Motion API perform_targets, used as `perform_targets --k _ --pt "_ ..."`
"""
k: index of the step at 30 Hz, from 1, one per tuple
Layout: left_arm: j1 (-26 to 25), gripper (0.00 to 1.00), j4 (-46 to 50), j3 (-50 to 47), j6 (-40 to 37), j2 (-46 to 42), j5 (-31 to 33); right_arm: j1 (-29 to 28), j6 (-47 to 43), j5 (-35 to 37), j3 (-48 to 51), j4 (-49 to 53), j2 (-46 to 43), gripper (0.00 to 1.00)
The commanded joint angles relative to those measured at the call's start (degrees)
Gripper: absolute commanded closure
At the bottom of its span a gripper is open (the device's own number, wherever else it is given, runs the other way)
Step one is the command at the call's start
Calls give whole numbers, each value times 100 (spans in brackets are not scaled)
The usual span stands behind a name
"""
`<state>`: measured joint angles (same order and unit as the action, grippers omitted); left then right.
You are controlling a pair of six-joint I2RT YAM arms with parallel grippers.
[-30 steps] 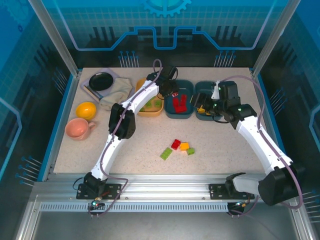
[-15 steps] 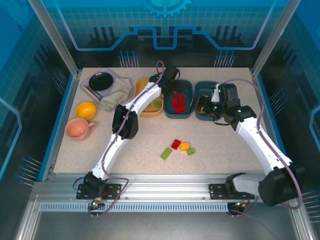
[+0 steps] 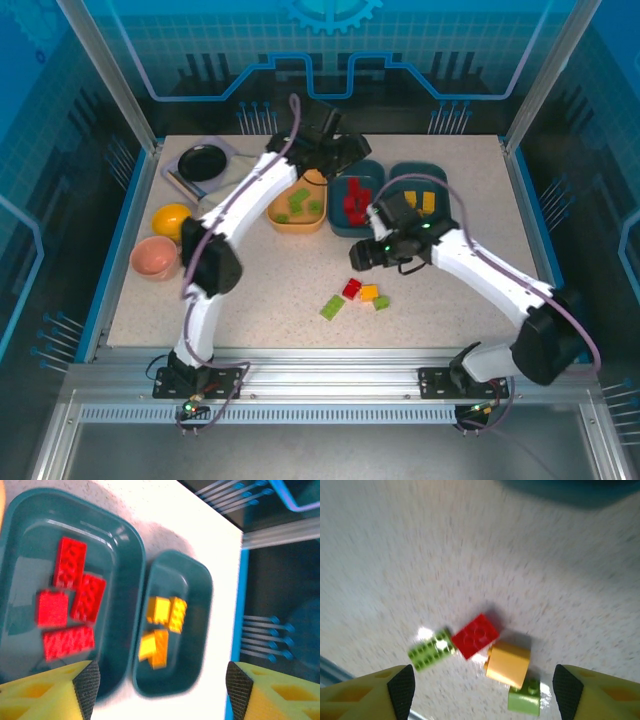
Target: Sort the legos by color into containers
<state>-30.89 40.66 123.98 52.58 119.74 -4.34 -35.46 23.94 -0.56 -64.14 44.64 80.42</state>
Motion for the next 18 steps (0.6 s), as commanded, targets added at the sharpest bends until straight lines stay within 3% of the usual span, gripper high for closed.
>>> perform_targets --k 1,4,9,13,18 --pt "0 26 -99 -1710 83 -1522 -268 -575 -447 530 -55 802 396 22" --pt "24 25 -207 -3473 145 -2744 -342 -892 -707 873 -160 1036 794 13" --pt "14 25 -272 -5733 428 -4435 -219 -1195 -1038 1457 -355 1378 1418 12" --pt "8 25 -195 -6574 582 -5324 -74 -1277 -1228 1638 -416 1462 1854 13" --pt "-3 25 -160 -6930 701 -5822 -68 -1246 -1455 2007 -516 1358 2269 13"
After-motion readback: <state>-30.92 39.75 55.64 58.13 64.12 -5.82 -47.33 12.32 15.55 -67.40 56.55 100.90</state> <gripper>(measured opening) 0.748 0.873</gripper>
